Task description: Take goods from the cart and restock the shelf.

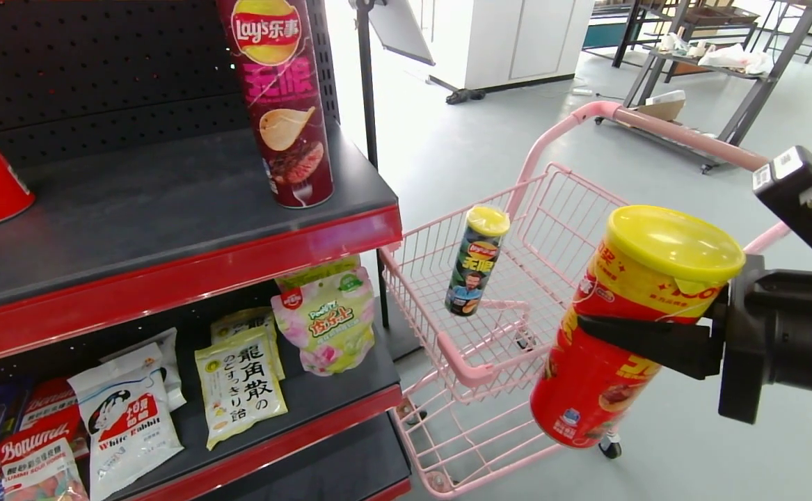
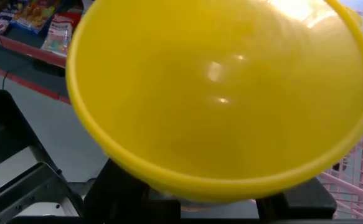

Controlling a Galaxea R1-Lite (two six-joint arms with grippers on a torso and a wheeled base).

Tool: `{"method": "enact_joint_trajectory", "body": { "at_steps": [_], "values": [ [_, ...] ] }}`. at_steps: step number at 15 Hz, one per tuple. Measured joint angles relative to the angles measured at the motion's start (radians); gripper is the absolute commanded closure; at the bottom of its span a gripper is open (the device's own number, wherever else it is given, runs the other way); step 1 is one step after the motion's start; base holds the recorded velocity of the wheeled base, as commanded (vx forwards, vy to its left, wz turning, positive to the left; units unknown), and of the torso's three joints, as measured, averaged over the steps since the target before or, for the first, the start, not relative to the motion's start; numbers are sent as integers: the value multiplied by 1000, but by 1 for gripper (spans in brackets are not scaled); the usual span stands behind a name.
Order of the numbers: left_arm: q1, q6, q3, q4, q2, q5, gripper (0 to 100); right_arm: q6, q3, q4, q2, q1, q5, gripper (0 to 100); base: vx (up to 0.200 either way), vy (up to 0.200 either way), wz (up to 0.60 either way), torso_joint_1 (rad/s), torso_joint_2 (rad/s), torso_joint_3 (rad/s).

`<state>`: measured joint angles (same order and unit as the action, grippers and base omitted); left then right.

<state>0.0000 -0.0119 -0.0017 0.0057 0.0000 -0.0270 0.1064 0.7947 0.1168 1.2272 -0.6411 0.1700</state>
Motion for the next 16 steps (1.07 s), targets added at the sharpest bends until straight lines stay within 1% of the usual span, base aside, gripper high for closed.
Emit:
{"method": "enact_joint_trajectory", "body": {
  "at_steps": [4,11,16],
  "values": [
    [0,0,0,0,0,0,0,9,18,0,0,8,0,100,0,0,0,152,-511,-361],
    [0,0,0,0,0,0,0,30,53,-4,3,14,1,100,0,0,0,203,-578,-377],
    [0,0,0,0,0,0,0,30,57,-4,6,13,1,100,0,0,0,175,-435,-269]
  ]
}}
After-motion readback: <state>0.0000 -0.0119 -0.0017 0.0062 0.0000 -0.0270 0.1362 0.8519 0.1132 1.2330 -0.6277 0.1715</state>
